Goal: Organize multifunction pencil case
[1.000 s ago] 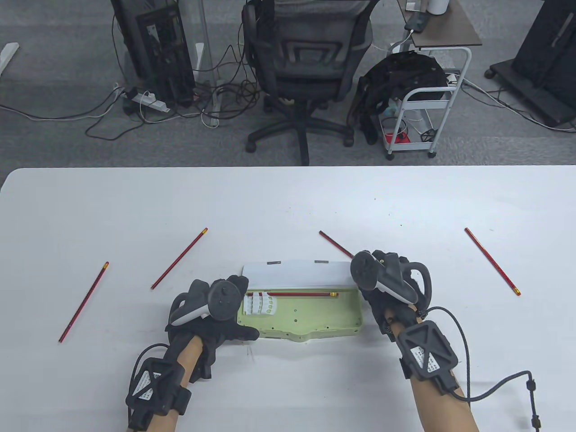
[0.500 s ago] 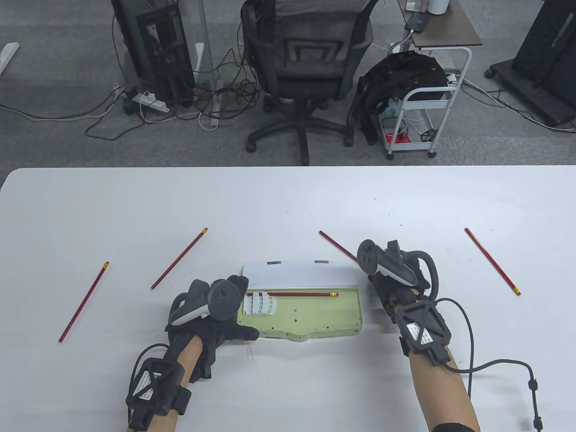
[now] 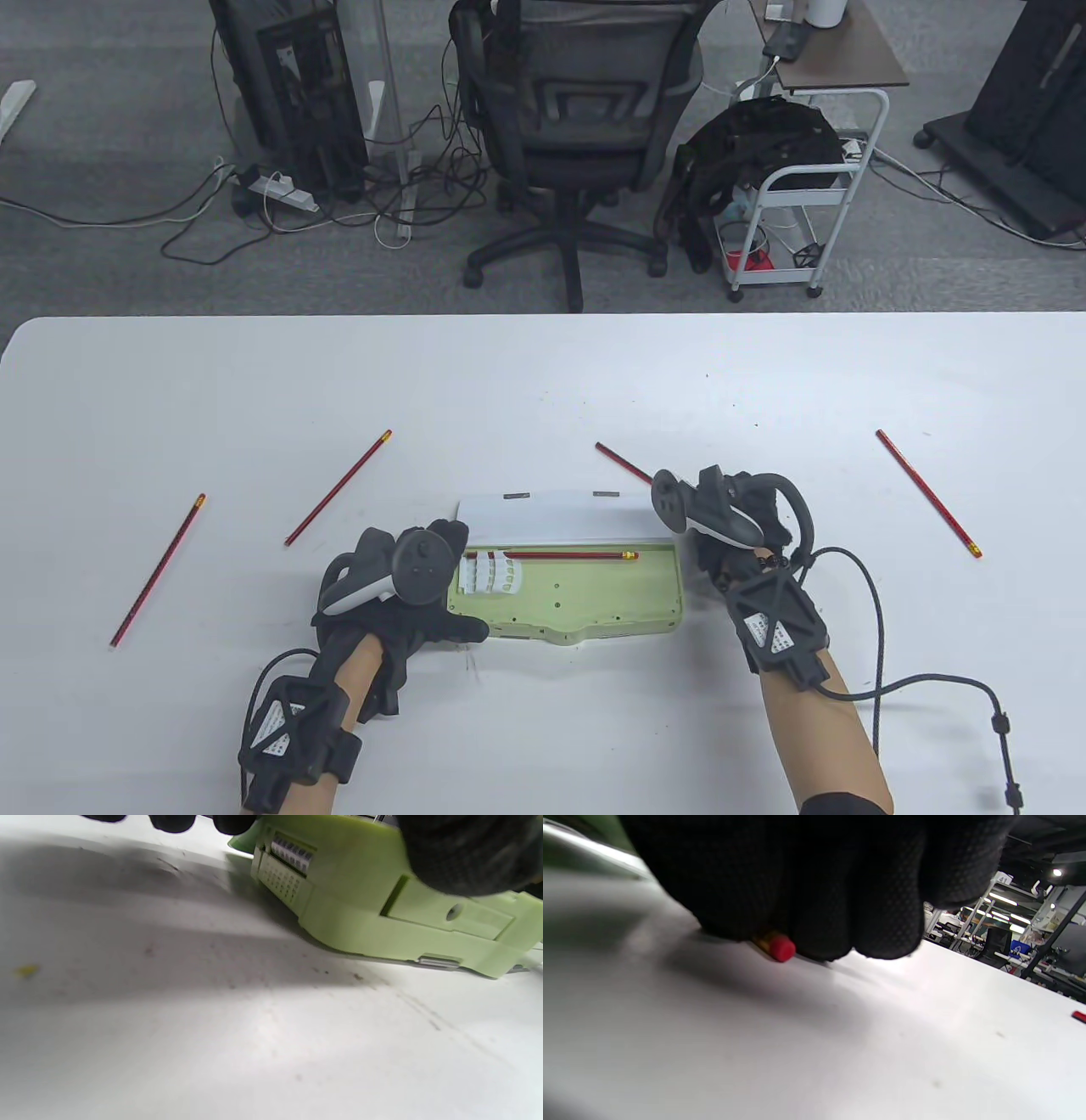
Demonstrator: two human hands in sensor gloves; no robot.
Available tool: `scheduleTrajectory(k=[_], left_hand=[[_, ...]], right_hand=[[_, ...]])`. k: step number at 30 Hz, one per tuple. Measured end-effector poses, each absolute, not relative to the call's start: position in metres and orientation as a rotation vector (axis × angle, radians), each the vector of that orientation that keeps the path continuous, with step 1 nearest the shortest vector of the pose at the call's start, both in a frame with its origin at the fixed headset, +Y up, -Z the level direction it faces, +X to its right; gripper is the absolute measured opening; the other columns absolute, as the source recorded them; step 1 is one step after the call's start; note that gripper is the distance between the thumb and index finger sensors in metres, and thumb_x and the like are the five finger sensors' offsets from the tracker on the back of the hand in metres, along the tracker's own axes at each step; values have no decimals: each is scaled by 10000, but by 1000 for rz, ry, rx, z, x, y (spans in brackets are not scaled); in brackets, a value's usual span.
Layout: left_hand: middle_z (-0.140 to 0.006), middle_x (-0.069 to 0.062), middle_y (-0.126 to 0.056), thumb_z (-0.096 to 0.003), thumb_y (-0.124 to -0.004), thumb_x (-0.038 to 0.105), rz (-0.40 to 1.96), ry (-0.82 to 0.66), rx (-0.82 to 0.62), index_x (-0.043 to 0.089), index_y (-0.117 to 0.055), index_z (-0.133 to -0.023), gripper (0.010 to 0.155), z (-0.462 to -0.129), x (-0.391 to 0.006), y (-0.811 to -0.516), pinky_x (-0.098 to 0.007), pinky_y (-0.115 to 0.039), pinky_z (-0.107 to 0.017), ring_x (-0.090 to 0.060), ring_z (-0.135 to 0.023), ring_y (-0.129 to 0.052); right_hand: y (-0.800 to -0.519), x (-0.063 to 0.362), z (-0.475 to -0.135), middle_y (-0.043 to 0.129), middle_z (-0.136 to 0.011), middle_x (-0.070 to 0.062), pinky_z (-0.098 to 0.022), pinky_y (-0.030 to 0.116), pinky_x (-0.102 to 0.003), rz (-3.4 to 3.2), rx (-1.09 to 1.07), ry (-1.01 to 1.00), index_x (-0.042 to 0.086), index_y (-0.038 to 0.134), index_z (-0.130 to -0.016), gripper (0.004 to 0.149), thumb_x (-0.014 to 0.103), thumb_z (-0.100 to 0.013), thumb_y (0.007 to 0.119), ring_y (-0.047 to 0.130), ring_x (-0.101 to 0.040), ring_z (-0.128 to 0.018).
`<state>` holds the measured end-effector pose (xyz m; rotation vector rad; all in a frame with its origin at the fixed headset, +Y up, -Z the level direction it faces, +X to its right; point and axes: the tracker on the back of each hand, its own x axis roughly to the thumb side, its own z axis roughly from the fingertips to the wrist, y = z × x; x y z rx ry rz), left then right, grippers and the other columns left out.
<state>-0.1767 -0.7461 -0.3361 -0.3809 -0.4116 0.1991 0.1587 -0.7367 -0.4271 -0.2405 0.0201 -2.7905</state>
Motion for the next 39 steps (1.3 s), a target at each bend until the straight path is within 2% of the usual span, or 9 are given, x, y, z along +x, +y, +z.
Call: scheduleTrajectory(k=[11,17,20,28,33,36,39], left_hand=[[-1261,-234,-324,-343,-766,686,199,-411,-382,92,-200,-1170,1165,-336,-177,-746,-796,-462,-679,-588,-1114,-411],[-1261,-236,-322,-344,-763,686,192,-411,-381,89,-198,-1170,1165,-336,-176,-746,-796,-461,-680,-587,-1115,-409],[-1261,-236,-320,-344,-762,687,196,-413,-380,89,-193,-1169,1167,-335,-177,-747,-796,-461,-680,-589,-1113,-413],[-1259,-239,-319,-348,-761,686,206,-414,-379,88,-191,-1169,1164,-335,-177,-747,-796,-463,-677,-591,-1110,-413],[-1259,-240,-317,-348,-762,686,216,-416,-378,89,-188,-1168,1165,-335,-177,-748,-795,-465,-677,-592,-1109,-414],[-1258,-243,-314,-354,-758,685,221,-416,-380,87,-181,-1167,1163,-335,-177,-748,-795,-465,-674,-596,-1106,-414],[-1256,-245,-308,-353,-756,686,226,-416,-382,84,-176,-1166,1166,-335,-178,-748,-794,-466,-674,-597,-1104,-416]], right_hand=[[-738,171,-434,969,-716,-130,-608,811,-571,-2856,-195,-109,117,881,-778,395,347,-463,818,992,-347,-658],[-717,190,-416,935,-782,-164,-603,802,-616,-2950,-151,-159,117,807,-835,408,325,-486,773,988,-398,-698],[-701,200,-401,932,-776,-163,-590,812,-609,-3055,-150,-115,144,751,-866,400,304,-500,743,992,-390,-681],[-672,214,-358,802,-842,-199,-641,692,-661,-3400,-188,22,166,690,-920,410,237,-516,679,853,-430,-732],[-668,205,-339,801,-845,-186,-643,697,-655,-3361,-269,133,187,696,-914,414,228,-503,667,854,-421,-735],[-676,197,-329,804,-844,-178,-642,701,-653,-3351,-337,193,191,701,-911,415,232,-499,670,859,-417,-734],[-684,189,-325,803,-844,-180,-644,697,-654,-3312,-370,148,190,705,-909,415,231,-497,673,857,-421,-737]])
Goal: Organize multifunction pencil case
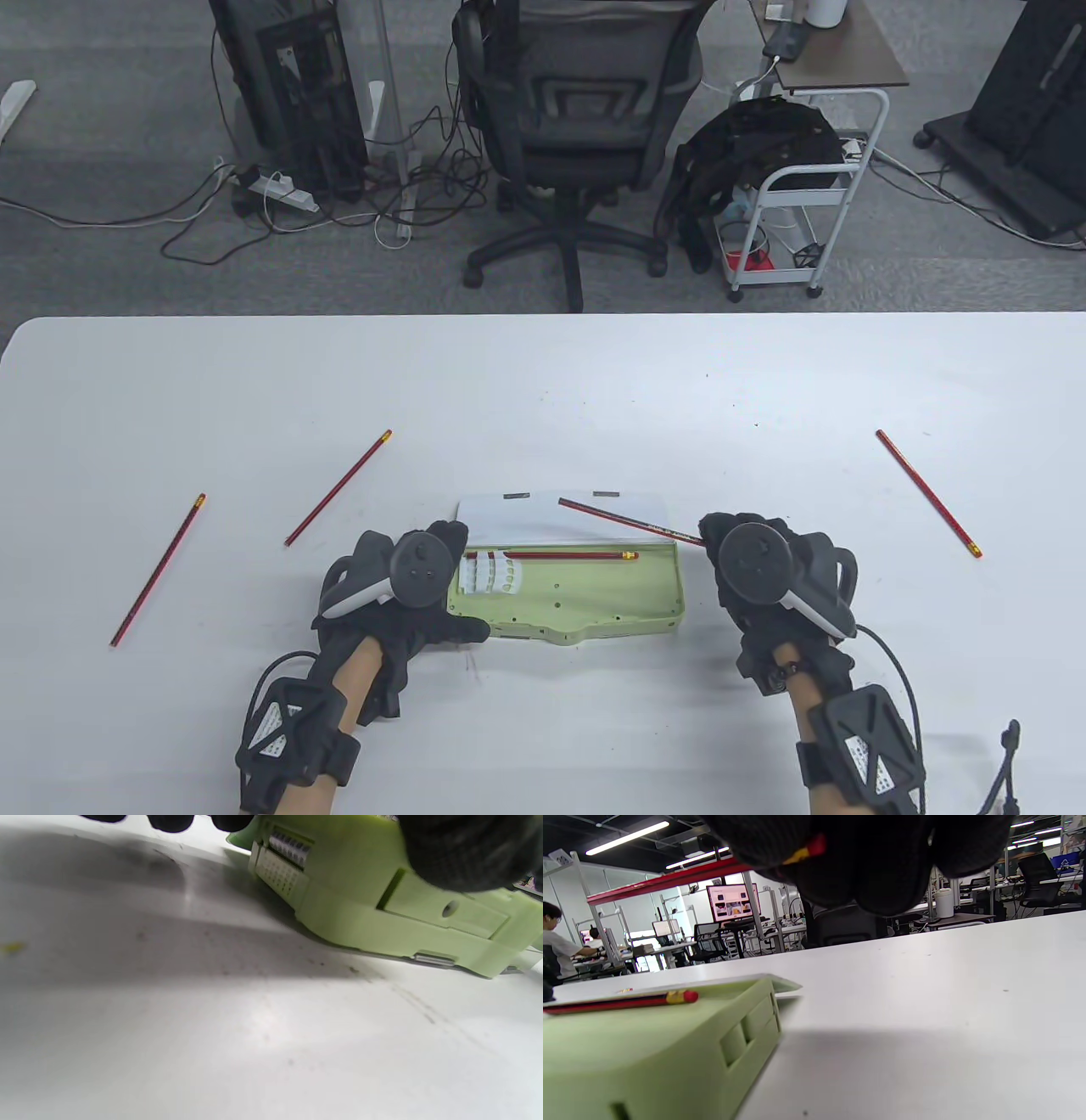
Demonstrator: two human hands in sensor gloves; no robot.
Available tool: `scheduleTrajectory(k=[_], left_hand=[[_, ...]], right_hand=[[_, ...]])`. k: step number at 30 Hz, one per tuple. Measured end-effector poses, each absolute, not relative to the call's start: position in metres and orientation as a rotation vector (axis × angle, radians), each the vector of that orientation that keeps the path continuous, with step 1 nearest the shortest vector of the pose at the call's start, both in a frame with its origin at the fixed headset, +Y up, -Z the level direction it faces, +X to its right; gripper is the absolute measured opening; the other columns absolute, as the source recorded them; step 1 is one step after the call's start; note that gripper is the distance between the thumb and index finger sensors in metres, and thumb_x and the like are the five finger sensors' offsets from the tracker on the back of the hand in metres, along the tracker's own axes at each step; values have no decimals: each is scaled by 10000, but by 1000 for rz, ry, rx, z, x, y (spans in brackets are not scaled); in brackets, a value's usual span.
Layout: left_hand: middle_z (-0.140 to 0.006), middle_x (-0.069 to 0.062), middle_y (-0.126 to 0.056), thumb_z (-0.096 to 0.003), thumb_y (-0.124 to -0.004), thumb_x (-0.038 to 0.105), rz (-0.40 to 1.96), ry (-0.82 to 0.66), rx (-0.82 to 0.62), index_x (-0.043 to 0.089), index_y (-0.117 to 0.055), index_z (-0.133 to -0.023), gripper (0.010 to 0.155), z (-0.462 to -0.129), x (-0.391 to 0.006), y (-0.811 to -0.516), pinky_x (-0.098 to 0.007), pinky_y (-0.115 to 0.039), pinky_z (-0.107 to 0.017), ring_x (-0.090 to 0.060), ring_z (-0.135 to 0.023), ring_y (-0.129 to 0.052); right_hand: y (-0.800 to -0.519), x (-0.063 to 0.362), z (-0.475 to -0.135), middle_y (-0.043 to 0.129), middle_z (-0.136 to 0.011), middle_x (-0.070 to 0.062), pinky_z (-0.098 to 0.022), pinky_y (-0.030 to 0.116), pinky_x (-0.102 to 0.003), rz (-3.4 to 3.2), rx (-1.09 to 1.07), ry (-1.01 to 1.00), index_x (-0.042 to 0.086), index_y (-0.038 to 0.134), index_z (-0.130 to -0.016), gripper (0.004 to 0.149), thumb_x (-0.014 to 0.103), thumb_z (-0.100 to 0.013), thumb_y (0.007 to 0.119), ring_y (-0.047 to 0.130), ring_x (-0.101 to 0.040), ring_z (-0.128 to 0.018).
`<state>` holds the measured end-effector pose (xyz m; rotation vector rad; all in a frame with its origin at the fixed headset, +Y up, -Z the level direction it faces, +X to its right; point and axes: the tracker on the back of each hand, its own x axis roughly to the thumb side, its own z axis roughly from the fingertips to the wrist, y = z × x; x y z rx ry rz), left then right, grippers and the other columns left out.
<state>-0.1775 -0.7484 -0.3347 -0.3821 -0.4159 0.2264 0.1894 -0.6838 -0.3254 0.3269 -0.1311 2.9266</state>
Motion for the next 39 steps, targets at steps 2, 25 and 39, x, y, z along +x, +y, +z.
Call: scheduleTrajectory(k=[2,25,39], left_hand=[[-1256,-246,-306,-356,-760,684,233,-415,-385,85,-176,-1166,1164,-335,-178,-749,-795,-465,-674,-600,-1104,-414],[-1258,-243,-306,-356,-760,686,237,-416,-384,87,-173,-1167,1166,-335,-178,-749,-796,-466,-674,-597,-1106,-412],[-1258,-242,-308,-353,-761,686,240,-416,-385,88,-177,-1167,1167,-335,-178,-749,-796,-464,-675,-598,-1106,-412]], right_hand=[[-687,184,-324,805,-843,-177,-644,698,-653,2954,364,-140,190,707,-908,416,234,-496,675,858,-417,-739],[-709,144,-317,770,-879,-180,-655,674,-660,3092,586,-190,193,737,-891,408,249,-489,703,825,-437,-776],[-713,129,-321,777,-872,-176,-654,678,-657,3112,630,-267,204,754,-879,402,258,-482,724,830,-432,-772]])
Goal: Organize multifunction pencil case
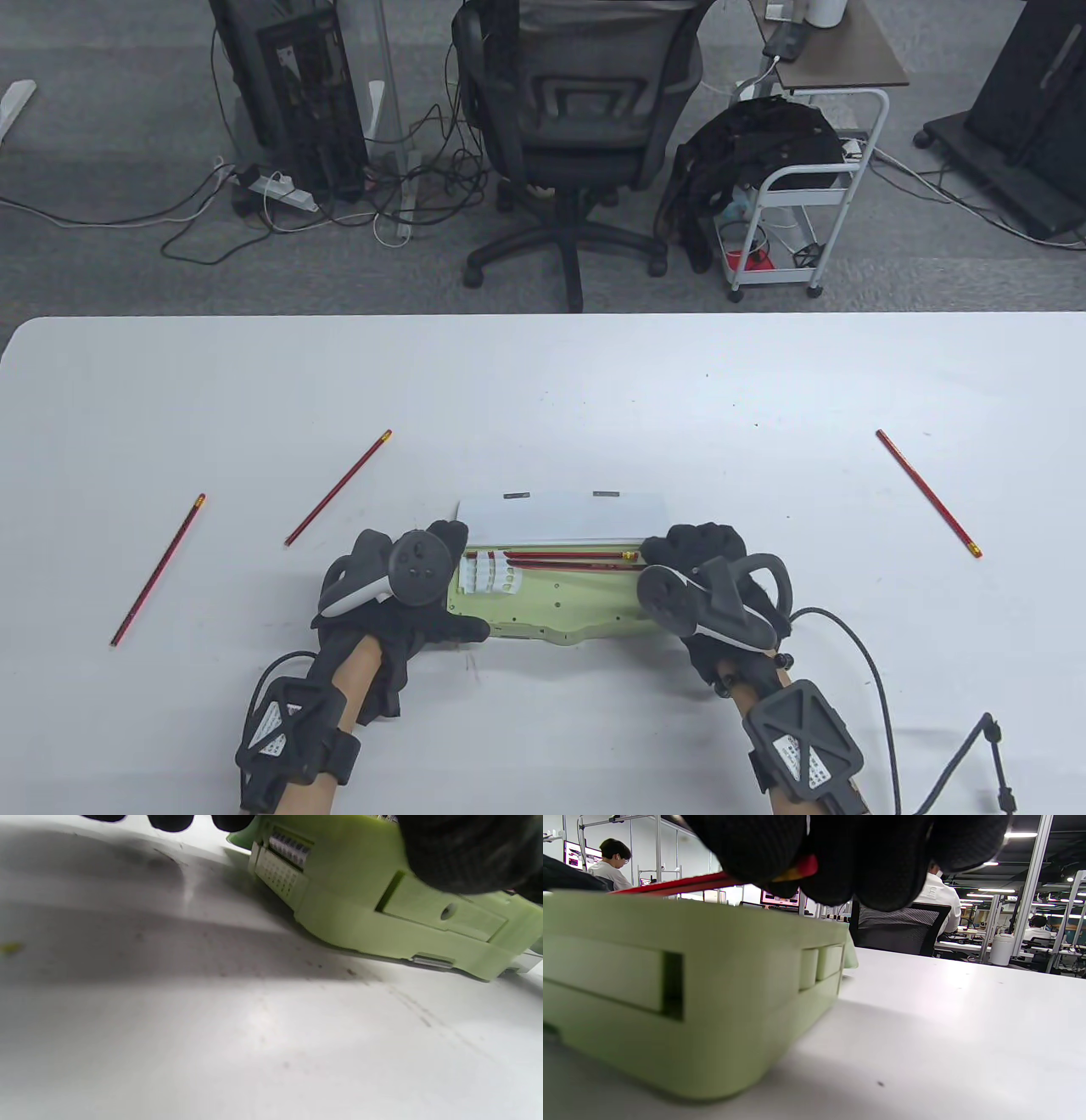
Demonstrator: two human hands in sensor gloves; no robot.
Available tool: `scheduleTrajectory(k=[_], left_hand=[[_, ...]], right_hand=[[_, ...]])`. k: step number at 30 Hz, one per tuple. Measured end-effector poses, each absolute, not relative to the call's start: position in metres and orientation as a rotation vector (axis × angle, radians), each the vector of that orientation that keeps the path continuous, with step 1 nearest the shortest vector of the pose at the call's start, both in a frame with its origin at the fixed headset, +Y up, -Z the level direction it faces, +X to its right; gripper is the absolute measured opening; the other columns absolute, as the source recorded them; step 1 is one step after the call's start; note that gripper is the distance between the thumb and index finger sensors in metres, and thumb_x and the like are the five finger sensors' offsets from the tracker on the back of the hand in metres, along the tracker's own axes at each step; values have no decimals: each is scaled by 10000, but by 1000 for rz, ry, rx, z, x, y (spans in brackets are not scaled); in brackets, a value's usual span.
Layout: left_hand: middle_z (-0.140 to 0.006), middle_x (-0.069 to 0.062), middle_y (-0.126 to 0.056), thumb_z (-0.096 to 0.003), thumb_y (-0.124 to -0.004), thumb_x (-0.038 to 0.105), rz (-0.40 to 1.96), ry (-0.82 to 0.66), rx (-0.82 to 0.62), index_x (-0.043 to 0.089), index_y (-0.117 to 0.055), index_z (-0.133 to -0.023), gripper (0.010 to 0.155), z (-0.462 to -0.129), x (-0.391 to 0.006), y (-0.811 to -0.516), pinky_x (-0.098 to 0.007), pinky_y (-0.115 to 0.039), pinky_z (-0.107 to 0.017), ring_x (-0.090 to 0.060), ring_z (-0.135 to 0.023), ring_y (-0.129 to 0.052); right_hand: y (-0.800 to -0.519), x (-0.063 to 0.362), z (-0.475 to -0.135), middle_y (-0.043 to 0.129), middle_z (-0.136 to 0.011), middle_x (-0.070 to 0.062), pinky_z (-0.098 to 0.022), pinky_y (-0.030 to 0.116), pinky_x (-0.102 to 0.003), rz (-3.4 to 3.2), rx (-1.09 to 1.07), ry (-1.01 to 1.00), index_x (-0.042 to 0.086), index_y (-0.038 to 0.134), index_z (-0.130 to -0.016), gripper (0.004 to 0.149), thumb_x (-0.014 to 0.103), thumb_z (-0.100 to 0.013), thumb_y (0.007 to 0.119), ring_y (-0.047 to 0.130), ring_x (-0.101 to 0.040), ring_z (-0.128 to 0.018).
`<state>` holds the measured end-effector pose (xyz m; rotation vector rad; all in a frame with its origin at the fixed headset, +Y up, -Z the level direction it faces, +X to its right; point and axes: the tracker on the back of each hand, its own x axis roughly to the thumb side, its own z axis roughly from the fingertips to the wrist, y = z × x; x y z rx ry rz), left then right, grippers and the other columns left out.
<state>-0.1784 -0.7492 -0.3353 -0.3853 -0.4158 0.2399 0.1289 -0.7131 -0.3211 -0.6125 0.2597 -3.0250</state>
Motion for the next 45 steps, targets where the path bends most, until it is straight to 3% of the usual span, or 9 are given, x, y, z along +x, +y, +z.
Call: scheduleTrajectory(k=[12,20,33,45], left_hand=[[-1258,-244,-309,-352,-761,686,240,-416,-385,89,-179,-1167,1166,-335,-178,-749,-797,-464,-674,-598,-1106,-410],[-1258,-242,-309,-354,-760,685,233,-414,-385,88,-179,-1167,1165,-335,-178,-749,-796,-463,-675,-599,-1106,-410],[-1258,-241,-311,-353,-762,684,230,-412,-386,88,-181,-1167,1165,-335,-178,-749,-796,-463,-675,-599,-1106,-409],[-1259,-242,-308,-353,-763,683,226,-412,-388,86,-182,-1168,1165,-336,-177,-749,-797,-461,-676,-598,-1107,-407]], right_hand=[[-718,119,-323,815,-848,-151,-650,693,-648,-2957,-631,293,207,804,-849,390,274,-466,777,859,-414,-757],[-715,127,-324,814,-864,-157,-650,693,-647,-3005,-603,304,167,762,-906,457,307,-471,767,856,-421,-773],[-712,169,-342,816,-890,-202,-634,702,-649,-3301,-264,262,108,742,-946,500,349,-508,706,860,-466,-787],[-720,156,-345,728,-968,-264,-649,662,-675,-3215,-182,183,62,662,-1011,606,384,-504,744,794,-525,-848]])
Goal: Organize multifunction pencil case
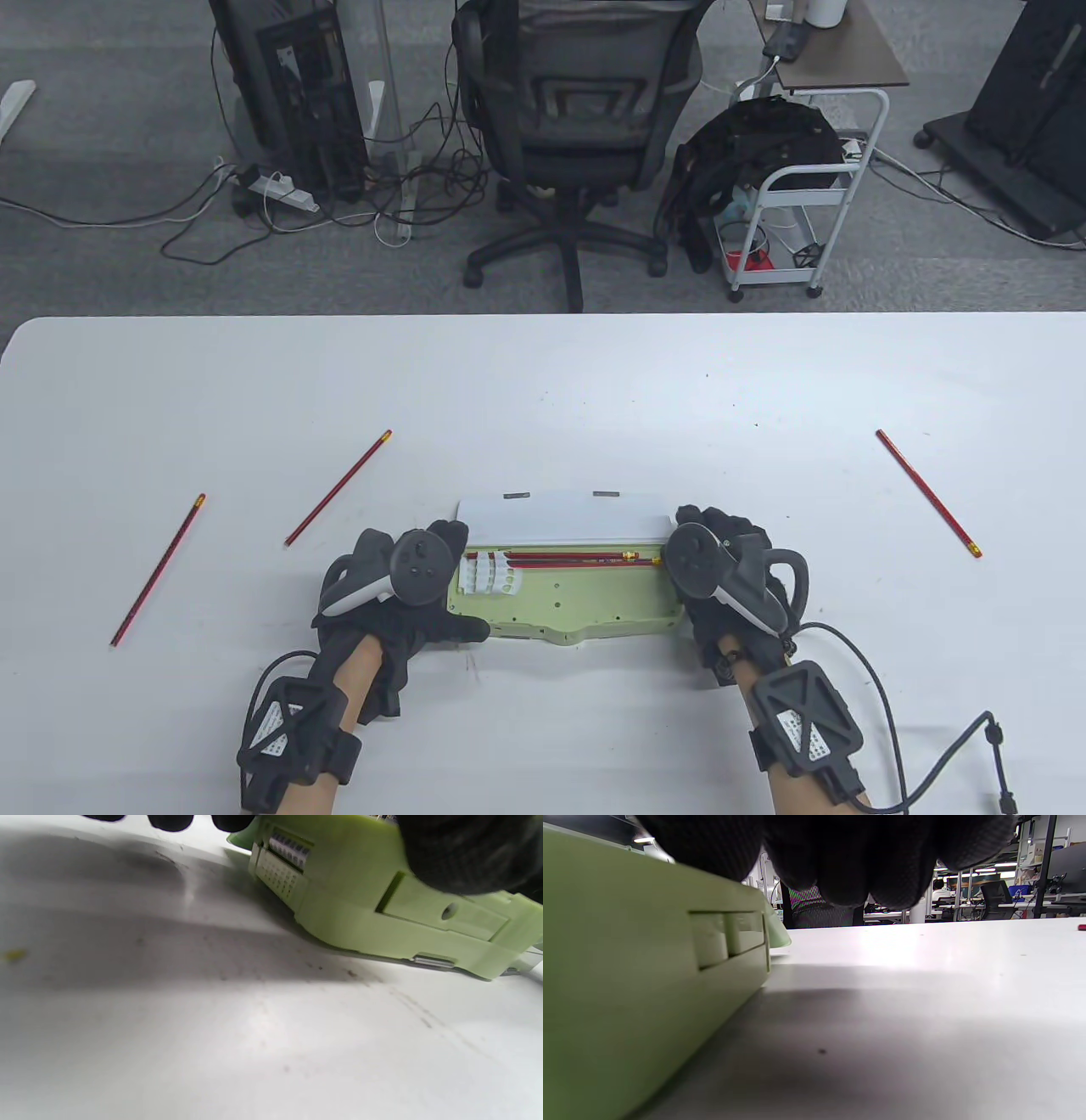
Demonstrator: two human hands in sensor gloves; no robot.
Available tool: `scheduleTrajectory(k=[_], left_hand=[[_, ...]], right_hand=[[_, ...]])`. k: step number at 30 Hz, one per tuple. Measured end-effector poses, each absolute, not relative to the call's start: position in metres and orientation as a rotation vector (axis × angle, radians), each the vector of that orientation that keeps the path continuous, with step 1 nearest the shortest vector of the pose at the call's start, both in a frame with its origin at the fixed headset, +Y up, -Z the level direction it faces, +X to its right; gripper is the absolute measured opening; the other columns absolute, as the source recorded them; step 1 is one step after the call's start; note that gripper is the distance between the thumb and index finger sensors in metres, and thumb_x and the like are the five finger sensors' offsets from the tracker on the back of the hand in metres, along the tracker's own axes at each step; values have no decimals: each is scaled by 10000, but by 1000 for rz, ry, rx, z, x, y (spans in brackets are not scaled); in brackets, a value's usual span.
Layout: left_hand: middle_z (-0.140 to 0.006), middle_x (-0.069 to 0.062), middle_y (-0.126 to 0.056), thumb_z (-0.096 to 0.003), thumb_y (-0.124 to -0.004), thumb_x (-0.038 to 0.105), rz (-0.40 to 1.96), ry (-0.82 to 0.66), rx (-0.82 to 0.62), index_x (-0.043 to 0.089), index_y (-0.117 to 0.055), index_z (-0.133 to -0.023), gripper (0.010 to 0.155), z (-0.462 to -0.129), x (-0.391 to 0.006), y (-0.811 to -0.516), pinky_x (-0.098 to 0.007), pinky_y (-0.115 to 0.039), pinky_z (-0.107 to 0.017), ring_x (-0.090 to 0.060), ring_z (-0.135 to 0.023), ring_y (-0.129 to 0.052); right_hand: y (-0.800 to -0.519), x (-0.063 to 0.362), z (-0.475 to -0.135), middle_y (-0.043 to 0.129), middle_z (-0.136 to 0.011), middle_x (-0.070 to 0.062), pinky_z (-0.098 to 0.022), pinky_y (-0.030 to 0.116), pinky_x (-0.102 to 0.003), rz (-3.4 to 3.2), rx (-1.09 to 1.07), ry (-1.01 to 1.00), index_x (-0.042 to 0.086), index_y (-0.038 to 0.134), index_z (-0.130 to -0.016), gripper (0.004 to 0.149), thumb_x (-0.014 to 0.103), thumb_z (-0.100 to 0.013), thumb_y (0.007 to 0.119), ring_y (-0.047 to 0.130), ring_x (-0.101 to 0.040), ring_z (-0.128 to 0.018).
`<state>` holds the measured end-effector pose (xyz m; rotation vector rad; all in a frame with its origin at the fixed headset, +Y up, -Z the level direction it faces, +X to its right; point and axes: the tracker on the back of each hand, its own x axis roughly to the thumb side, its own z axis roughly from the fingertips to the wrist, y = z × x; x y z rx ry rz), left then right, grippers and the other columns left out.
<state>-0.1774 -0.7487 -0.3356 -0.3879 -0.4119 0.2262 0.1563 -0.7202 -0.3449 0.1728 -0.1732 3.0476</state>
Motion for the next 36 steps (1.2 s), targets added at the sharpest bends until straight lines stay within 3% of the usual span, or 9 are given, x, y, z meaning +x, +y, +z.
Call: scheduleTrajectory(k=[27,36], left_hand=[[-1259,-241,-308,-350,-764,684,224,-412,-390,88,-182,-1168,1167,-336,-177,-748,-798,-459,-677,-597,-1109,-406],[-1259,-239,-309,-349,-764,685,224,-413,-391,91,-183,-1168,1166,-337,-177,-748,-797,-459,-677,-596,-1109,-407]], right_hand=[[-721,126,-341,636,-1032,-307,-672,599,-693,3009,304,-117,36,607,-1047,683,439,-506,715,712,-569,-912],[-703,168,-348,631,-1044,-287,-674,600,-686,2985,250,-237,78,635,-1037,644,430,-504,714,719,-557,-914]])
